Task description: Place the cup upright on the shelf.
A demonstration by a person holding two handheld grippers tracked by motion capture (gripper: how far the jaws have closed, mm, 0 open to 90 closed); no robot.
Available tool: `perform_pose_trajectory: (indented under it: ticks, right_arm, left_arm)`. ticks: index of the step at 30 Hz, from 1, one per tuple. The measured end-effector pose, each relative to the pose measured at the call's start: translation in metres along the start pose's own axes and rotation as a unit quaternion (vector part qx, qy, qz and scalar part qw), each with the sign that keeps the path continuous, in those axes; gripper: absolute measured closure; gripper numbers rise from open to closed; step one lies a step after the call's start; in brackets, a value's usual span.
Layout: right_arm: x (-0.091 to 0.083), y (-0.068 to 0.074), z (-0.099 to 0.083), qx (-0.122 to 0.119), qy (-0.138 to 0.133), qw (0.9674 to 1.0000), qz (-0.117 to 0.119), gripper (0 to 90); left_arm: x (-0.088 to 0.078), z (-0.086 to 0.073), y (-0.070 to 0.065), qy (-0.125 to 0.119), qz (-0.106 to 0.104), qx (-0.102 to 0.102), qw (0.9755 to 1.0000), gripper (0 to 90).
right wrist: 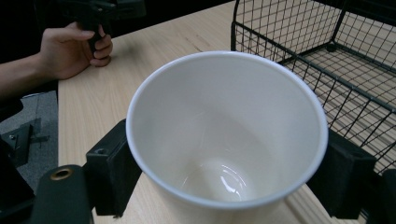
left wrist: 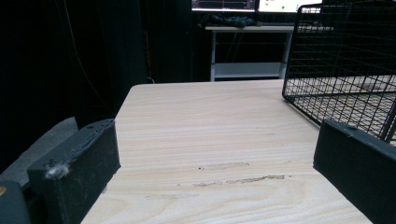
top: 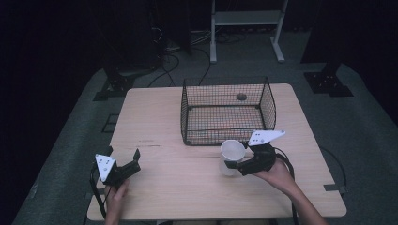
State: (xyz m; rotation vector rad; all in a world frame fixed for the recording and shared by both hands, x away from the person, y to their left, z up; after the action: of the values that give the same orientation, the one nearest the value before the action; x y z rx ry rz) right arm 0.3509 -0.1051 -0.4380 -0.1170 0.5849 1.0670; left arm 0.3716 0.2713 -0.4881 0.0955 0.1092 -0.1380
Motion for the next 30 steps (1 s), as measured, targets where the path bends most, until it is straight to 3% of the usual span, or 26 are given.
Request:
perform_pose_trajectory:
  ticks: [30]
  right_arm:
    - [-0.005, -0.012, 0.062, -0.028, 0.006, 0.9995, 0.010, 19.6]
  left_arm:
    - [0.000, 0.000, 0.000, 0.001, -0.001, 0.000, 1.0000, 0.0]
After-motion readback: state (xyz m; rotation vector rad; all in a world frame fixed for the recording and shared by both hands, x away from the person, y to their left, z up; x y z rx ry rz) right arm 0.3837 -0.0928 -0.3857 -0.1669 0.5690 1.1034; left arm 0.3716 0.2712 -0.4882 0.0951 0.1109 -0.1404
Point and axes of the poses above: each handheld gripper's, and its own axes: x roughly forward along the jaws, z roughly out of its top, y roughly to its left, the point moved 9 cm from there along x, roughly forward along the jaws, and after that the axes turned 5 degrees about x, right-handed, at the moved point
